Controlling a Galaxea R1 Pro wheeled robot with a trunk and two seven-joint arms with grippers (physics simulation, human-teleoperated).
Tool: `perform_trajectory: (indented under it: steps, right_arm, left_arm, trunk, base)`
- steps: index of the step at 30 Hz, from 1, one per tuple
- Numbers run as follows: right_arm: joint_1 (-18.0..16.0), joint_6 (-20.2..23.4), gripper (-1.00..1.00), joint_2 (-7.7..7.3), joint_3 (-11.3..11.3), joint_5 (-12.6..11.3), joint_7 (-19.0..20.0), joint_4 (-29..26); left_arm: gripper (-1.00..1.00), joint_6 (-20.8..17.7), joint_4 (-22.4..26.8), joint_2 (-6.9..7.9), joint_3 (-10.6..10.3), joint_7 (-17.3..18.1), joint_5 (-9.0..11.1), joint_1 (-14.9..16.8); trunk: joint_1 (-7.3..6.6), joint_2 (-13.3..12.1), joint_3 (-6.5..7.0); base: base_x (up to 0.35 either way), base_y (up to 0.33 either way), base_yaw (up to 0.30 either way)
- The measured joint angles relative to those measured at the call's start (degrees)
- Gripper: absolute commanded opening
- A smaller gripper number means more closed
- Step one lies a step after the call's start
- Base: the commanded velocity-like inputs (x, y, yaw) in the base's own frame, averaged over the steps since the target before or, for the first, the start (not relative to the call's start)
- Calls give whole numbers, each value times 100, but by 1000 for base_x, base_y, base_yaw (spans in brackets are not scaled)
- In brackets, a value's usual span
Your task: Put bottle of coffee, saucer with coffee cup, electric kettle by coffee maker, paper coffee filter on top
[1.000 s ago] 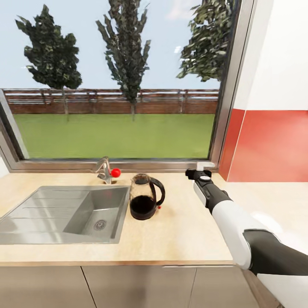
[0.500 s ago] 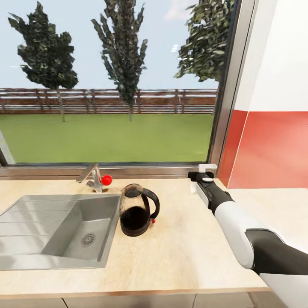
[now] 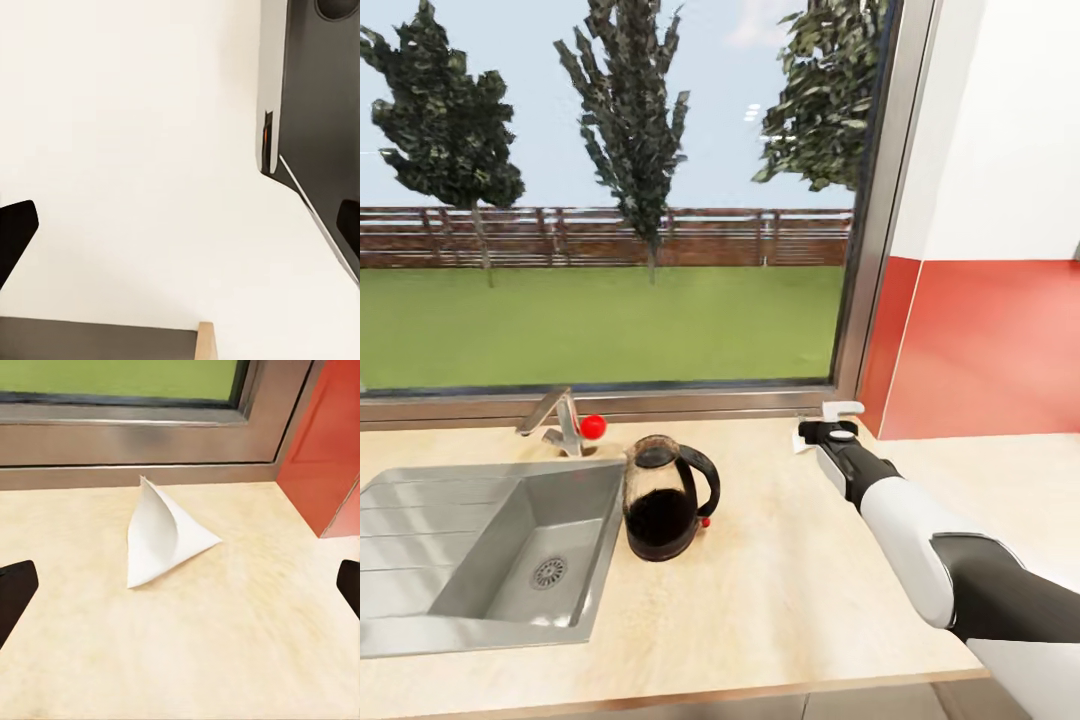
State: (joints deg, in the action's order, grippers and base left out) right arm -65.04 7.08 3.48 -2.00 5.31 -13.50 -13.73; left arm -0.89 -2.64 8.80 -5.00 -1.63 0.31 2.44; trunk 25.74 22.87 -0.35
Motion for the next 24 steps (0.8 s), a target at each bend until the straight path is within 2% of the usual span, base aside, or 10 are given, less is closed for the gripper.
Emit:
perform_trajectory:
  steps: [7,12,24]
  right_arm:
    - [0,-11,100,-23,0,2,-1,60]
    - [8,-6,100,-72,7,8,13,90]
    - [8,-6,100,-71,2,-7,17,85]
  left_arm:
    - [100,0,0,1,0,0,2,-2]
    - [100,0,1,-9,0,14,2,-54]
    - [100,0,8,-30,0,15,2,-65]
  trunk:
    - [2,-1,0]
    - [2,-1,0]
    - [2,-1,0]
  base:
    - [179,0,0]
    - [4,0,0]
    - [0,0,0]
